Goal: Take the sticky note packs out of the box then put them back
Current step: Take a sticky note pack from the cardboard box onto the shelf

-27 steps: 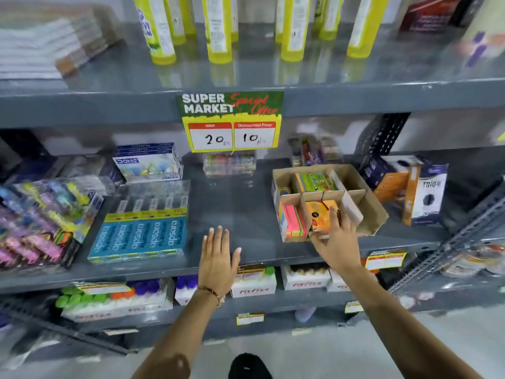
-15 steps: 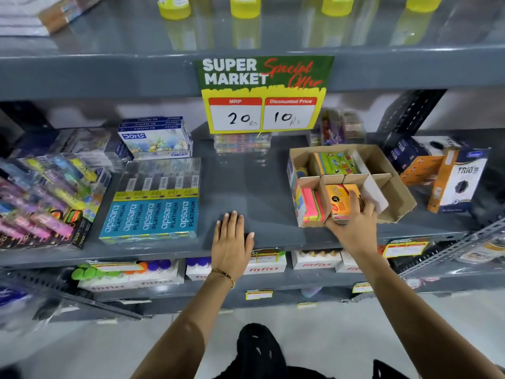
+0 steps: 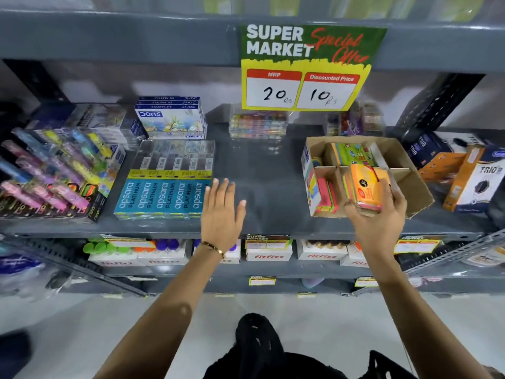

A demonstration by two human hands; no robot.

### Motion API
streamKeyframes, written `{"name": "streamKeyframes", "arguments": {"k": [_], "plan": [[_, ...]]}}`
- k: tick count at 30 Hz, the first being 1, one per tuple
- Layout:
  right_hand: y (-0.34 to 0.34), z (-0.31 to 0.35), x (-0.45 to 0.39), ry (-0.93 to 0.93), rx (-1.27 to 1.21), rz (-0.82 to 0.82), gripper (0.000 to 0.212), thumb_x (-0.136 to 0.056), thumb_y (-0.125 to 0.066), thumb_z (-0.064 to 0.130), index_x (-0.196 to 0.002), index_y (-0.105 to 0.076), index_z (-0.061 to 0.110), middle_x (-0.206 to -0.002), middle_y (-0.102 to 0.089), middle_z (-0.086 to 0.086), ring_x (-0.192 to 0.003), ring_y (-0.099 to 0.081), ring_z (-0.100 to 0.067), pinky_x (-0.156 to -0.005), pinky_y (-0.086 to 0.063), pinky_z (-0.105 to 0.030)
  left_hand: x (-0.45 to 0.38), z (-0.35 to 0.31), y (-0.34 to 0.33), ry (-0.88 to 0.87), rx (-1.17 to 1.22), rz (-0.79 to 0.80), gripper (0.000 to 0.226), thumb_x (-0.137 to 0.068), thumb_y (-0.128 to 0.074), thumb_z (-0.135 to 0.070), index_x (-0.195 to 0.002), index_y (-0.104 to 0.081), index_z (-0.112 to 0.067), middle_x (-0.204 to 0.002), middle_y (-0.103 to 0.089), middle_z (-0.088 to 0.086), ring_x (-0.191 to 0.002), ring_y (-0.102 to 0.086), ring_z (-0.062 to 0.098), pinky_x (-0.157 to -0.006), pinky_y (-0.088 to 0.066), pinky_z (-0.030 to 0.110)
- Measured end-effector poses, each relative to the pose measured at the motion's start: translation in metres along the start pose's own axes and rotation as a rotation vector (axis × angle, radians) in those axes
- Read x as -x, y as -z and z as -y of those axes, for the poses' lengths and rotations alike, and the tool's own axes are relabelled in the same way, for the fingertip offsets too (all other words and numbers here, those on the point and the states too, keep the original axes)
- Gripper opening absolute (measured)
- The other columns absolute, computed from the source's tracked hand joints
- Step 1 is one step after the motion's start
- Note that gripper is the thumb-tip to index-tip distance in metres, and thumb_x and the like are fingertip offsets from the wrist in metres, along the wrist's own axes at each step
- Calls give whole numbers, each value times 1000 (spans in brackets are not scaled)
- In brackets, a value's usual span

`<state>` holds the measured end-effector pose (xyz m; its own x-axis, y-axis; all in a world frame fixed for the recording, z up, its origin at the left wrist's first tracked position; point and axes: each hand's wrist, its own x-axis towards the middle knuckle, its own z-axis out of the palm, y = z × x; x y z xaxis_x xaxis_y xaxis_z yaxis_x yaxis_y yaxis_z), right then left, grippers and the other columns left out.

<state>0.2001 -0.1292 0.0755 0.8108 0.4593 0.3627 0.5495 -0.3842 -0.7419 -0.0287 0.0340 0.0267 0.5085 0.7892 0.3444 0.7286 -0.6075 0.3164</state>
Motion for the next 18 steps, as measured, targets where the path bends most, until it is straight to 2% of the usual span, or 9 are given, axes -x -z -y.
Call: {"name": "streamKeyframes", "arguments": {"k": [2, 3, 5, 6, 8, 11, 15, 18], "plan": [[-4, 25, 8, 0, -52, 42, 81, -67, -68, 36, -140, -37, 18, -138, -37, -18, -117, -45, -22, -92, -42, -18, -3, 16, 9, 36, -41, -25, 54, -96, -29, -34, -128, -49, 4, -135, -49, 21, -132, -33, 37, -111, -20, 49], [-11, 37, 11, 16, -71, 70, 81, -67, -69, 36, -140, -37, 19, -135, -39, -17, -113, -44, -18, -91, -41, -22, -4, 24, 11, 52, -64, -20, 54, -96, -28, -34, -129, -49, 3, -135, -49, 21, -132, -33, 38, -111, -19, 49], [-35, 60, 14, 74, -83, 113, 81, -65, -71, 35, -139, -40, 19, -130, -43, -16, -105, -44, -13, -90, -38, -20, -3, 39, 12, 80, -112, 3, 55, -96, -25, -34, -130, -49, 2, -136, -48, 21, -132, -33, 39, -110, -17, 49], [-51, 69, 14, 105, -72, 135, 81, -65, -73, 34, -137, -41, 18, -128, -46, -17, -104, -47, -16, -90, -38, -21, -2, 45, 12, 89, -132, 18, 55, -96, -24, -34, -130, -49, 2, -137, -48, 21, -132, -33, 39, -110, -17, 49], [-87, 82, 10, 126, -23, 185, 80, -65, -76, 33, -136, -44, 16, -124, -50, -19, -107, -52, -28, -91, -43, -29, 0, 54, 10, 90, -160, 59, 56, -96, -21, -34, -131, -49, 0, -136, -48, 20, -130, -35, 39, -111, -17, 50], [-133, 88, -4, 78, 89, 276, 78, -65, -74, 32, -134, -45, 10, -122, -49, -25, -106, -51, -42, -91, -45, -41, 1, 57, 7, 73, -176, 81, 55, -95, -22, -31, -129, -51, 1, -133, -52, 20, -126, -42, 39, -108, -23, 50], [-164, 74, -18, 49, 249, 400, 81, -71, -71, 34, -139, -37, 7, -129, -41, -28, -108, -46, -46, -96, -41, -46, 0, 57, 5, 88, -148, 65, 53, -92, -26, -29, -127, -53, 1, -130, -55, 20, -122, -46, 39, -105, -29, 50], [-171, 65, -17, 86, 384, 482, 91, -78, -66, 47, -146, -19, 8, -146, -22, -28, -128, -29, -47, -105, -33, -48, 1, 58, 3, 83, -146, 53, 52, -92, -27, -28, -127, -53, 1, -130, -55, 19, -123, -46, 38, -105, -29, 48]]}}
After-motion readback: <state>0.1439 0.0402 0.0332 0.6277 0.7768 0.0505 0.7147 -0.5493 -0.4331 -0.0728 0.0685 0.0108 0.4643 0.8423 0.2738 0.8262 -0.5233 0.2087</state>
